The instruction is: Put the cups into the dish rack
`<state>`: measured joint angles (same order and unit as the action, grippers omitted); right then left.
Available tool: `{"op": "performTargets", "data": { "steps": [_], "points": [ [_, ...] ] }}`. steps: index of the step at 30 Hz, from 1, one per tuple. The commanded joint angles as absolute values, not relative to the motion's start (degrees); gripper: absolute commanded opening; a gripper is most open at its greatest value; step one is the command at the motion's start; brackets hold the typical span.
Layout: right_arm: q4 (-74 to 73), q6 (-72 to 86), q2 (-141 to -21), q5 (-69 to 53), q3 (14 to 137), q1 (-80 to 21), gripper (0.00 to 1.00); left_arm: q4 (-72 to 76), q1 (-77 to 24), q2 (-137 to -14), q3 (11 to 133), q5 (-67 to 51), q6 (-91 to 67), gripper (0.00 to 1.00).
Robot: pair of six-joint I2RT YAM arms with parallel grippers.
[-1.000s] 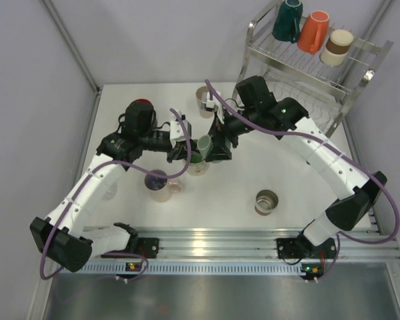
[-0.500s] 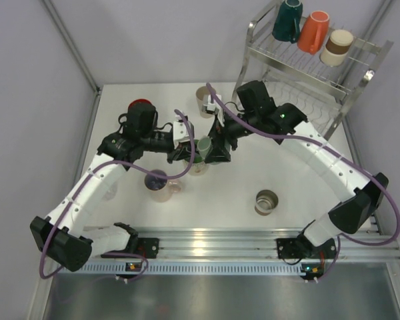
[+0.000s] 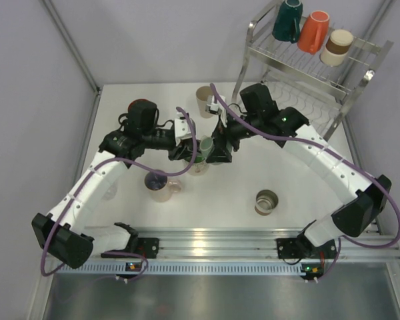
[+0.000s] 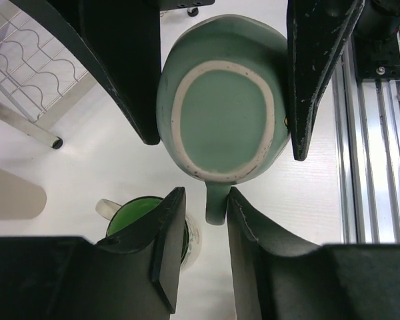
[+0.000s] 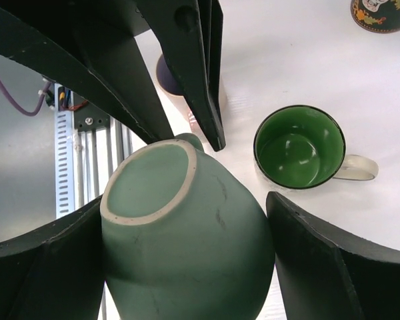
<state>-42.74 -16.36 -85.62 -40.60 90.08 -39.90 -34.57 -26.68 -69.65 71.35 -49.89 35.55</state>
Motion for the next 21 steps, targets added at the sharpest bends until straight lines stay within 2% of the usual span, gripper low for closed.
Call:
{"op": "performTargets", "data": {
  "steps": [1, 3, 6, 8, 10, 11, 13, 16, 17, 21],
  "points": [
    [-40.08, -16.00, -84.72, -41.84, 90.26, -38.85, 0.00, -31.20, -26.45, -69.43, 73.39, -49.83, 36.65, 0.38],
    [-40.08, -16.08, -85.16, -41.75, 90.26, -38.50, 0.00, -31.11, -26.37, -69.52, 73.13, -49.83, 36.91, 0.40],
    [-39.55, -16.08, -85.60, -41.40, 89.48, -37.88, 0.00, -31.11, -26.37, -69.96, 72.86, -48.43, 36.83, 0.48],
    [-39.38, -15.91, -85.60, -41.22, 89.30, -37.36, 0.00, -31.11, -26.37, -70.05, 72.77, -47.99, 36.83, 0.59],
    [-39.29, -15.91, -85.87, -40.52, 89.38, -36.92, 0.00, -31.11, -26.37, -70.14, 72.77, -47.55, 36.91, 0.63],
    [-39.37, -15.91, -86.04, -40.34, 89.38, -36.74, 0.00, -31.11, -26.37, -70.14, 72.86, -47.37, 36.91, 0.74],
    [-39.46, -15.73, -86.22, -39.99, 89.47, -35.95, 0.00, -31.11, -26.37, -70.22, 73.12, -46.67, 36.83, 0.79],
    [-39.29, -15.47, -86.22, -39.55, 89.56, -34.72, 0.00, -31.11, -26.37, -70.22, 73.48, -44.75, 35.95, 0.95],
    [-39.20, -15.21, -86.22, -39.29, 89.65, -34.37, 0.00, -31.11, -26.37, -70.31, 73.56, -44.30, 35.69, 0.98],
    [-37.80, -13.63, -85.43, -38.41, 89.65, -32.52, 0.00, -29.10, -26.28, -71.71, 75.32, -39.22, 29.99, 0.98]
  ]
}}
